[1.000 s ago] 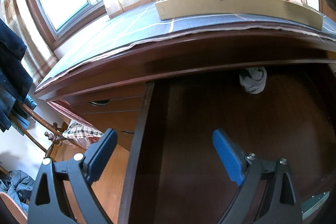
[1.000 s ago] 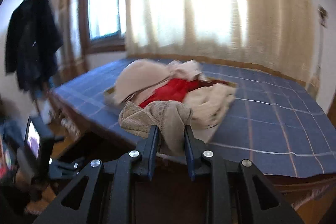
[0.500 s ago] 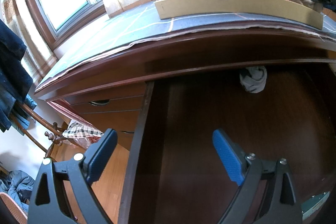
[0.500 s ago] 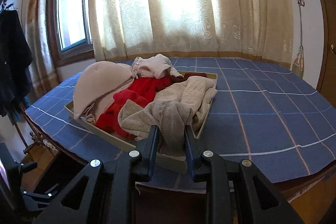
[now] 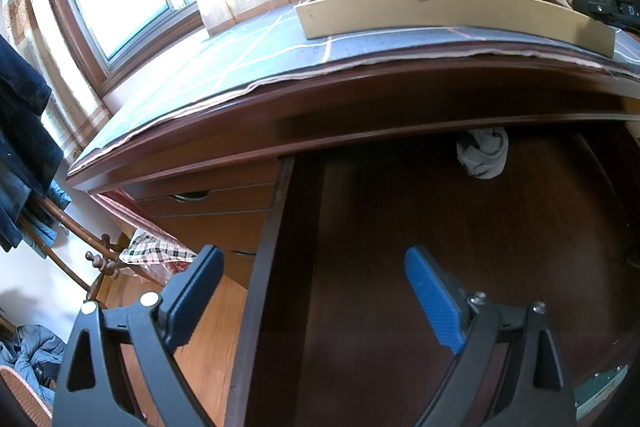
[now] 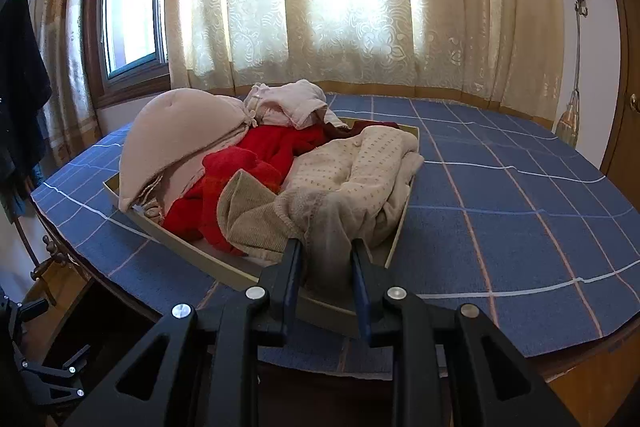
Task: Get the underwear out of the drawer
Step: 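Lower the beige sock into the tray and open the right gripper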
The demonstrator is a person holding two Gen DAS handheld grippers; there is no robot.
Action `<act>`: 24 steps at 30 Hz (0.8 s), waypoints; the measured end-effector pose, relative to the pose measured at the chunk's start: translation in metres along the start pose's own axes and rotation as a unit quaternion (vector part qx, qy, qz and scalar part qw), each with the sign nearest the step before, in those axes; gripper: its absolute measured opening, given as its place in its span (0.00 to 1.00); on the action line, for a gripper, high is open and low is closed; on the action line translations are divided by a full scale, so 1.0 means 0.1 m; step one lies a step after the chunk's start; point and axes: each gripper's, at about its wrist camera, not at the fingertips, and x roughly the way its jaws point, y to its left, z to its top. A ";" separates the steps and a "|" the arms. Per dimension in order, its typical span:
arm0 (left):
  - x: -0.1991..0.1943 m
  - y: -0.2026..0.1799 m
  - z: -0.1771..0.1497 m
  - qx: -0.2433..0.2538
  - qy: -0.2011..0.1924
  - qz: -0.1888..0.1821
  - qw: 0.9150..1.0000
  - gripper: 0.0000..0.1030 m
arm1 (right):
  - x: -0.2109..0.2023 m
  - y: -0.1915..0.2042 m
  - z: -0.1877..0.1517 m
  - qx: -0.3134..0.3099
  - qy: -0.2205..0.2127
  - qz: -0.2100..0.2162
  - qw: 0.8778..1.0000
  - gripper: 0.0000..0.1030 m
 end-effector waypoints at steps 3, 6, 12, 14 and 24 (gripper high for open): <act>0.00 0.00 0.00 0.001 0.000 0.000 1.000 0.91 | 0.02 0.01 0.01 0.000 0.003 -0.002 1.000 0.26; 0.00 0.00 0.00 0.001 0.000 0.000 1.000 0.91 | 0.03 0.00 0.01 0.003 0.005 -0.004 1.000 0.26; 0.00 0.00 0.00 0.001 0.000 0.000 1.000 0.91 | 0.02 0.02 0.01 0.004 0.006 -0.008 1.000 0.26; 0.00 0.00 0.00 0.001 0.000 0.000 1.000 0.91 | 0.03 0.02 0.02 0.003 0.006 -0.010 1.000 0.26; -0.01 0.01 0.03 0.002 0.001 0.004 1.000 0.91 | 0.04 0.04 0.03 -0.001 0.010 -0.020 1.000 0.27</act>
